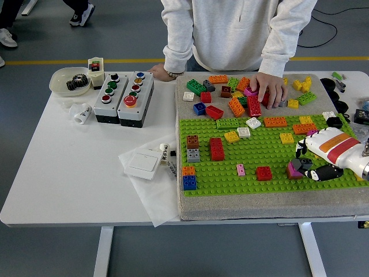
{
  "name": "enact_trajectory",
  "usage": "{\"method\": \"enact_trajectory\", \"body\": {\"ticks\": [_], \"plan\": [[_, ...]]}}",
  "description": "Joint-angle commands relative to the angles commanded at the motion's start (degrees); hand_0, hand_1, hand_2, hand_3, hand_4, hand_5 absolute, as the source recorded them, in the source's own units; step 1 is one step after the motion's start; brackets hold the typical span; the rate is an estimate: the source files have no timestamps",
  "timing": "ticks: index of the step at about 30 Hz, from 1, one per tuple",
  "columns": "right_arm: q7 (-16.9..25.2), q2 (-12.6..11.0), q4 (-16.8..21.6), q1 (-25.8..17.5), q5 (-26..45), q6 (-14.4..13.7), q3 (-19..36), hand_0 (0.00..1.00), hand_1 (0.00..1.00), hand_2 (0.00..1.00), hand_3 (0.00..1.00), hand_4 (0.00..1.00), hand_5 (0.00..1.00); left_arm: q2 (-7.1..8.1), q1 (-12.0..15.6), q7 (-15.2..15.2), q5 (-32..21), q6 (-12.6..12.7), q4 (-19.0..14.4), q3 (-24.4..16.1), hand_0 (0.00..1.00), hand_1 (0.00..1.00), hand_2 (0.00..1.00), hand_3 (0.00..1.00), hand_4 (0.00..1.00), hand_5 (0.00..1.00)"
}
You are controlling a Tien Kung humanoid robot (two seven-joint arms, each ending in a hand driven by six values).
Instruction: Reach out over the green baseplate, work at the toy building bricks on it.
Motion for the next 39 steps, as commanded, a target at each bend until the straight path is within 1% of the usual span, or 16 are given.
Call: {"method": "enact_trajectory", "body": {"ticks": [15,24,39], "plan": [[-1.3,0.2,0.6,0.5,1.1,0.8,-0.7,0.554,0.496,0.543,0.492,0.709,0.297,0.01,0.0,0.0,-0.4,0.1,-0.1,0.4,0.719,0.732,0.778,0.613,0.649,0.633],[-1.6,0.9,-0.5,0.5,1.1,1.2,-0.5,0.552,0.497,0.543,0.492,0.71,0.304,-0.04,0.0,-0.1,-1.1,0.3,-0.1,0.9,0.719,0.732,0.778,0.612,0.649,0.632],[-1.8,0.7,-0.2,-0.2,2.0,1.4,0.4,0.544,0.49,0.545,0.496,0.713,0.307,0.01,-0.1,-0.2,-1.4,0.4,-0.1,1.2,0.72,0.731,0.778,0.609,0.65,0.626]]}}
